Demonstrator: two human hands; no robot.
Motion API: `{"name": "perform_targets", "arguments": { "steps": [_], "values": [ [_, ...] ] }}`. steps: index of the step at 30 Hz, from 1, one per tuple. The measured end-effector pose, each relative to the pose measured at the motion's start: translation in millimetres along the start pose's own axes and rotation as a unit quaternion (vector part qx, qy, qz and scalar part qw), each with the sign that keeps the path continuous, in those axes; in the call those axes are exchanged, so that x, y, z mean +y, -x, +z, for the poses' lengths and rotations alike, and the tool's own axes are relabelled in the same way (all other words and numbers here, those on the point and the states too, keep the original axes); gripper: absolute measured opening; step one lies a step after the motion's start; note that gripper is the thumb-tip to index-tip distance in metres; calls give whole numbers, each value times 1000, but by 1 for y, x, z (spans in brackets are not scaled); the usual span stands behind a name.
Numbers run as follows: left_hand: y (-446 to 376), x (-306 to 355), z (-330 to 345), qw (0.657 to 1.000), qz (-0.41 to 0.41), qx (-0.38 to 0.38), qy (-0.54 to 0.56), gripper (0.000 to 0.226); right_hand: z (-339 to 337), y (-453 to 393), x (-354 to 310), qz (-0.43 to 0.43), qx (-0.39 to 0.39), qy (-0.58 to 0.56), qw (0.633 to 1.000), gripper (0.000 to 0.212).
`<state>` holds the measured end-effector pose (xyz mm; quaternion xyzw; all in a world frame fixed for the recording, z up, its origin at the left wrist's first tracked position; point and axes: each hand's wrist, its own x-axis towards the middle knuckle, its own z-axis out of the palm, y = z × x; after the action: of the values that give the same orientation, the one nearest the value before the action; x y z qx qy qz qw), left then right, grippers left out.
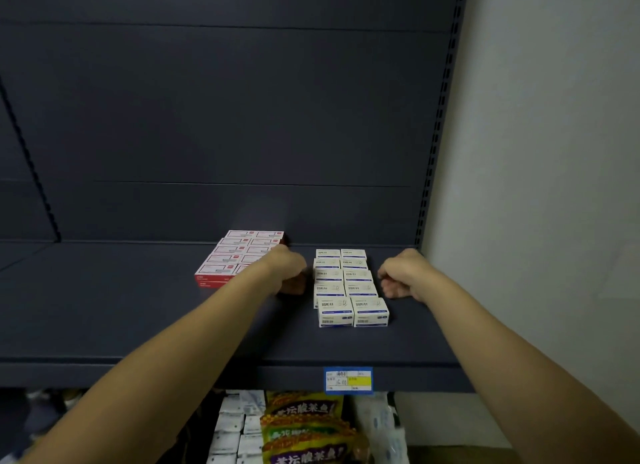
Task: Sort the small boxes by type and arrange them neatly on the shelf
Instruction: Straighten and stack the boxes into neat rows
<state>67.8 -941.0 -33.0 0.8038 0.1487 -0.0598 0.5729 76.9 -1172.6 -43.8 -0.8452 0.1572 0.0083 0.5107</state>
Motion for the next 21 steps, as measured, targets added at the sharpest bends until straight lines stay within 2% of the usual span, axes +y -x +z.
{"name": "perform_targets", "arguments": {
  "steps": [3,8,12,14,17,21],
  "values": [
    [9,-9,-4,1000,10,-2,4,24,-1,14,4,-1,2,-3,1000,16],
    [35,-26,-3,999,46,15,-6,16,3,46,9,-37,50,18,998,13],
    [60,-40,-1,992,110,38,-49,28,2,71,24,-89,59,43,993,18],
    [71,-49,-2,972,178,70,-140,32,1,80,35,-131,47,73,988,17],
    [79,-59,-1,922,279,108,-248,33,1,83,44,-182,22,106,977,28],
    [76,-63,0,884,343,78,-308,32,0,83,44,-215,27,160,963,30]
  ]
}}
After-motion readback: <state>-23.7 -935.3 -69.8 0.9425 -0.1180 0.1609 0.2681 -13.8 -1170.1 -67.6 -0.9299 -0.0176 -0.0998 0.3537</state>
